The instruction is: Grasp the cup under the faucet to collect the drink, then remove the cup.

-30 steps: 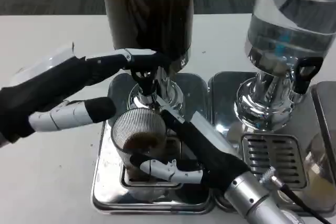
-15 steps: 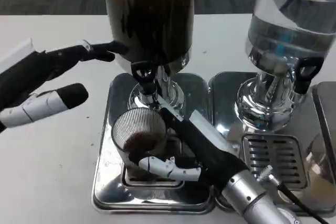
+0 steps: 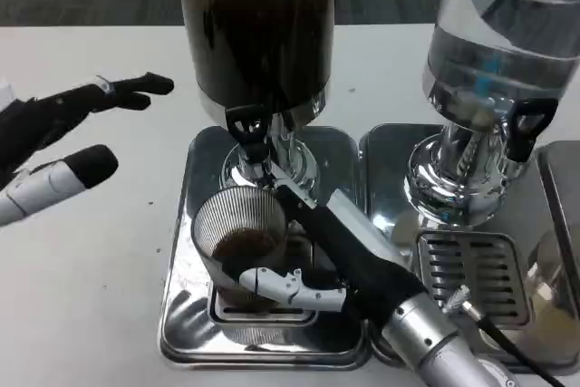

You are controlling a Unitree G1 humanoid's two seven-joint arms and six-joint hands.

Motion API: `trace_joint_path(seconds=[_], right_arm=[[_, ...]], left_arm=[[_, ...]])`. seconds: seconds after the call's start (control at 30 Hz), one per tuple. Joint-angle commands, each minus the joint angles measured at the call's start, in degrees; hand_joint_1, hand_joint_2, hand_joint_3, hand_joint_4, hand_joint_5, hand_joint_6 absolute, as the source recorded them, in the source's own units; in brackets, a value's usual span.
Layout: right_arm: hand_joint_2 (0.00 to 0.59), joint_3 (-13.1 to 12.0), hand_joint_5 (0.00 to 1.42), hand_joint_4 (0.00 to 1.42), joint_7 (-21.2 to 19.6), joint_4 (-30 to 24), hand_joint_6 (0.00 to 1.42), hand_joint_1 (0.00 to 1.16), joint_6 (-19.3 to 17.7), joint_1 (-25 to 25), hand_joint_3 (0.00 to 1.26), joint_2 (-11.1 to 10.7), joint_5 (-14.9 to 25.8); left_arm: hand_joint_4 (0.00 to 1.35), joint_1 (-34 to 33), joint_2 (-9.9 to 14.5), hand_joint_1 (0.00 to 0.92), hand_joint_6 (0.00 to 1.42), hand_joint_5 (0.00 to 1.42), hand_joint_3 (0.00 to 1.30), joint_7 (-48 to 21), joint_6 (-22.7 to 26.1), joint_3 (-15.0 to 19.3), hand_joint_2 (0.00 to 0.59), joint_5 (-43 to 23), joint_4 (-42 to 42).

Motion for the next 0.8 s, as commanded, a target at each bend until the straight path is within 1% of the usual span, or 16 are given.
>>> trace_joint_path(seconds=[0.03,0.17,0.43,0.6,0.8], right_arm=[[0.223,0.03,0.00,0.00,-0.64,1.28,0.05,0.52,-1.32,-1.24,0.00,0.74,0.36],[0.222,0.14,0.00,0.00,-0.74,2.33,0.05,0.52,-1.52,-1.73,0.00,1.10,0.48],[0.217,0.30,0.00,0.00,-0.93,3.91,0.05,0.52,-2.16,-2.62,0.00,1.42,0.43],[0.216,0.35,0.00,0.00,-0.89,5.28,0.05,0.52,-2.65,-3.22,0.00,1.56,0.76],[0.216,0.31,0.00,0.00,-1.00,5.56,0.05,0.52,-2.87,-3.27,0.00,1.58,0.72]], left_arm=[[0.13,1.81,1.23,0.000,0.09,0.16,0.22,1.42,-1.00,1.69,0.055,1.02,0.49],[0.13,3.53,1.48,0.000,0.09,0.16,0.22,2.11,-1.03,3.01,0.059,1.16,0.67],[0.13,5.83,1.37,0.000,0.09,0.16,0.22,3.53,-1.51,4.17,0.068,2.29,1.69],[0.13,6.88,1.41,0.000,0.09,0.16,0.22,4.65,-2.48,3.89,0.070,4.06,2.05],[0.13,7.47,1.10,0.000,0.09,0.16,0.22,5.52,-2.97,2.96,0.071,5.71,2.91]])
